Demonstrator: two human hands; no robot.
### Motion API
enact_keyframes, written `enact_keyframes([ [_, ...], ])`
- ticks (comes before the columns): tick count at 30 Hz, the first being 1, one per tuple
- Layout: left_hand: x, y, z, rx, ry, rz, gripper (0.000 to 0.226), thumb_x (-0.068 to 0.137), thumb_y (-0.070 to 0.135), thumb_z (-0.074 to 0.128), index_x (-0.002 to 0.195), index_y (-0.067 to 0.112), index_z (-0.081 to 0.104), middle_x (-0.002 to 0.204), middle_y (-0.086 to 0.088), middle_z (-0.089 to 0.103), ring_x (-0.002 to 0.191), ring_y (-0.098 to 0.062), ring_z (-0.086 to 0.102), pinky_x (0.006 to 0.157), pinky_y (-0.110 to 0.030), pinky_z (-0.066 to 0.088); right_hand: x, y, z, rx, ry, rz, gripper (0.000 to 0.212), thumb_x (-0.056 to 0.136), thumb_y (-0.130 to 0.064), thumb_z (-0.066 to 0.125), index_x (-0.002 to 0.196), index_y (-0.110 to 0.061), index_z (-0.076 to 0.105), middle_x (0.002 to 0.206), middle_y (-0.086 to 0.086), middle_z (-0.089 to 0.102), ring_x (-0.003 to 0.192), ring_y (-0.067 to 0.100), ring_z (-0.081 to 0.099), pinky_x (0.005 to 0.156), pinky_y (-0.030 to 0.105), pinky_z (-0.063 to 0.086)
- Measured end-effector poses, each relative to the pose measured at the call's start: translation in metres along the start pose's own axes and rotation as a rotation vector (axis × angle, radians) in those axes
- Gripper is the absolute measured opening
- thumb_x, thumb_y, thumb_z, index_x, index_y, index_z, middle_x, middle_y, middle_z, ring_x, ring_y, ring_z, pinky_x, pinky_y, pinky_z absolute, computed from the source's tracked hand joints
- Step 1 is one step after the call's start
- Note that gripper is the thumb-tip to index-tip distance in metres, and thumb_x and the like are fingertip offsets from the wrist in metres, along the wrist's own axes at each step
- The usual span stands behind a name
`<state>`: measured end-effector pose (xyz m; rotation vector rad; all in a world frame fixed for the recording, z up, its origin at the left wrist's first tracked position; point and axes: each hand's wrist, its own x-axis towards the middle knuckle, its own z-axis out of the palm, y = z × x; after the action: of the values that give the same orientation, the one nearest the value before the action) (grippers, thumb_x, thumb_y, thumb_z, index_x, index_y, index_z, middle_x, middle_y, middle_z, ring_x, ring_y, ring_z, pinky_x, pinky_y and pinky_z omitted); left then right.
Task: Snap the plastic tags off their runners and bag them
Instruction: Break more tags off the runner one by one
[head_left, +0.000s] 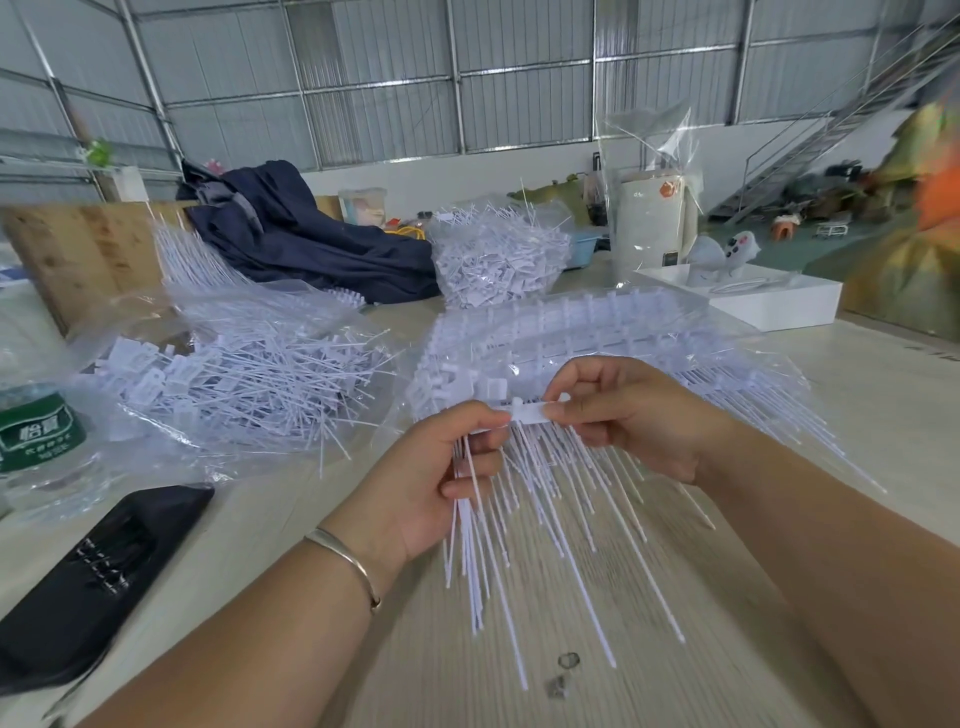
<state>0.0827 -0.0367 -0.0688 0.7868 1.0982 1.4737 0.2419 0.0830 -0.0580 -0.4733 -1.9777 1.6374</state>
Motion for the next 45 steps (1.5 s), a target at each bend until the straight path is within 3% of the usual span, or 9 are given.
enact_keyframes([
  [6, -0.002, 0.001, -0.003, 0.16, -0.015, -0.045, 0.029, 0.084, 0.0, 0.058, 0.069, 0.02, 0.044, 0.055, 0.006, 0.021, 0.038, -0.004, 0.017, 0.032, -0.014, 0.015, 0.001, -0.002, -0.007, -0.005, -0.026, 0.065, 0.007, 0.069, -0.008, 0.069, 0.075, -0.009, 0.067, 0.057, 0.004, 0.045, 0.052, 0.014, 0.035, 0.053, 0.025, 0.029],
  [10, -0.003, -0.001, -0.001, 0.324, 0.012, -0.038, 0.027, 0.082, -0.004, 0.061, 0.095, 0.014, 0.046, 0.056, 0.006, 0.022, 0.041, -0.006, 0.017, 0.034, -0.016, 0.016, 0.001, -0.003, -0.005, 0.021, -0.077, 0.088, 0.01, 0.063, -0.009, 0.066, 0.072, -0.005, 0.063, 0.05, 0.003, 0.039, 0.047, 0.014, 0.029, 0.046, 0.021, 0.029],
  [14, -0.004, -0.003, 0.002, 0.536, 0.061, 0.019, 0.031, 0.077, -0.004, 0.066, 0.071, 0.018, 0.045, 0.052, 0.005, 0.03, 0.041, -0.009, 0.023, 0.038, -0.017, 0.019, 0.001, -0.003, -0.008, -0.021, -0.079, 0.141, 0.005, 0.071, 0.0, 0.062, 0.072, -0.003, 0.059, 0.051, 0.004, 0.041, 0.046, 0.015, 0.031, 0.047, 0.023, 0.026],
  [18, 0.0, -0.007, 0.006, 0.54, 0.21, 0.025, 0.024, 0.077, 0.0, 0.069, 0.076, 0.016, 0.051, 0.048, 0.005, 0.035, 0.036, -0.009, 0.027, 0.037, -0.016, 0.02, 0.001, -0.001, -0.005, -0.056, -0.099, 0.178, 0.016, 0.065, -0.006, 0.066, 0.073, -0.005, 0.052, 0.055, 0.003, 0.032, 0.052, 0.015, 0.021, 0.053, 0.03, 0.016],
  [24, 0.003, 0.001, -0.012, 0.366, 0.441, 0.063, 0.013, 0.087, 0.0, 0.061, 0.099, 0.001, 0.064, 0.047, 0.005, 0.038, 0.032, -0.006, 0.031, 0.033, -0.014, 0.023, -0.001, -0.006, -0.011, 0.065, -0.135, 0.109, 0.012, 0.07, -0.01, 0.067, 0.075, -0.004, 0.058, 0.056, 0.004, 0.039, 0.052, 0.015, 0.031, 0.05, 0.021, 0.033],
  [30, 0.005, -0.002, -0.002, 0.097, 0.271, -0.005, 0.034, 0.102, 0.025, 0.048, 0.079, 0.004, 0.061, 0.046, 0.002, 0.044, 0.036, -0.009, 0.043, 0.034, -0.015, 0.03, 0.0, -0.001, -0.007, 0.034, -0.051, 0.036, 0.01, 0.076, -0.008, 0.072, 0.085, -0.007, 0.067, 0.063, 0.002, 0.052, 0.05, 0.01, 0.043, 0.05, 0.018, 0.041],
  [36, 0.002, -0.004, 0.002, 0.093, 0.127, -0.039, 0.029, 0.094, 0.042, 0.056, 0.076, 0.02, 0.05, 0.055, 0.007, 0.022, 0.038, -0.004, 0.018, 0.033, -0.015, 0.015, 0.002, 0.002, -0.005, 0.125, -0.071, 0.05, 0.022, 0.073, -0.007, 0.07, 0.094, -0.003, 0.072, 0.072, 0.006, 0.062, 0.064, 0.012, 0.057, 0.059, 0.019, 0.051],
  [41, 0.002, -0.003, -0.002, 0.17, 0.117, 0.002, 0.036, 0.067, 0.026, 0.08, 0.096, 0.016, 0.062, 0.053, 0.009, 0.026, 0.04, -0.004, 0.019, 0.031, -0.015, 0.017, 0.0, 0.0, -0.005, 0.106, -0.084, 0.058, 0.023, 0.088, 0.006, 0.056, 0.099, -0.004, 0.074, 0.081, 0.015, 0.063, 0.071, 0.02, 0.06, 0.068, 0.026, 0.054],
  [45, 0.003, -0.002, -0.004, 0.155, 0.141, 0.012, 0.016, 0.078, 0.016, 0.076, 0.082, 0.017, 0.06, 0.055, 0.008, 0.026, 0.038, -0.004, 0.019, 0.031, -0.015, 0.017, 0.0, -0.002, -0.006, 0.151, -0.027, 0.06, 0.029, 0.093, 0.006, 0.048, 0.099, -0.006, 0.073, 0.084, 0.016, 0.067, 0.07, 0.022, 0.064, 0.073, 0.031, 0.054],
])
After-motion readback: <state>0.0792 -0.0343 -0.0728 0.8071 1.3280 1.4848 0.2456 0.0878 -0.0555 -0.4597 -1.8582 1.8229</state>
